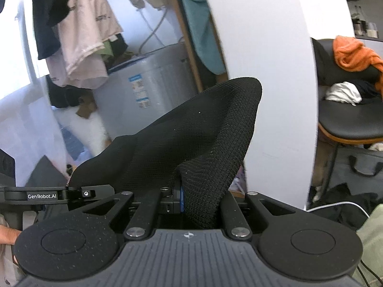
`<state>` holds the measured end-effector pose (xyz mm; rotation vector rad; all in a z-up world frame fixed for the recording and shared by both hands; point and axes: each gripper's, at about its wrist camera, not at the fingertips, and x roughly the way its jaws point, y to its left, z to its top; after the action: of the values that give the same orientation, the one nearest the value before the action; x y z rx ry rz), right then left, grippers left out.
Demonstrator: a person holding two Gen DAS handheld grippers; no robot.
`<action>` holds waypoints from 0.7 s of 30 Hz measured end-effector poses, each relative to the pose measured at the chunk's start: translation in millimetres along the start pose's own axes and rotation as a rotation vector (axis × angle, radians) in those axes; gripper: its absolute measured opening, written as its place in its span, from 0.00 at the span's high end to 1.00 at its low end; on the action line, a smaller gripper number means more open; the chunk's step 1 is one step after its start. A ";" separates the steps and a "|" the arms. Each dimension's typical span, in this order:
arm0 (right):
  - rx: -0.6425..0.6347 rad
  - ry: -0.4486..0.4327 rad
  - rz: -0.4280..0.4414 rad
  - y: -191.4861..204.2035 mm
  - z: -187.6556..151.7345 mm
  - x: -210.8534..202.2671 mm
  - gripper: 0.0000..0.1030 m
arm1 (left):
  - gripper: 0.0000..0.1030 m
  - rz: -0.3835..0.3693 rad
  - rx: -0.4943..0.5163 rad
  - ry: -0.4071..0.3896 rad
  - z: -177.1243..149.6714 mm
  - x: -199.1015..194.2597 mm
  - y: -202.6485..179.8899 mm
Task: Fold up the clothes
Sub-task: 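Lift the folded black shorts with both grippers and carry them toward the black clothes pile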
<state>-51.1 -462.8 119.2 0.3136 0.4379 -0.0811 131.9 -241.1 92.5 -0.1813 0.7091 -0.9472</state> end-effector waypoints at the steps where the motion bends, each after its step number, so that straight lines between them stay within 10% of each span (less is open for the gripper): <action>1: 0.001 -0.002 -0.012 -4.6 -4.5 0.4 0.93 | 0.69 -0.009 0.007 0.005 -4.4 5.5 -0.7; 21: 0.084 0.023 -0.172 -90.2 -87.7 45.1 0.93 | 0.69 -0.110 -0.013 0.083 -78.1 99.5 25.0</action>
<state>-58.8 -521.1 -0.8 0.3597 0.4848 -0.2647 137.6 -293.2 -25.4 -0.1945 0.7881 -1.0599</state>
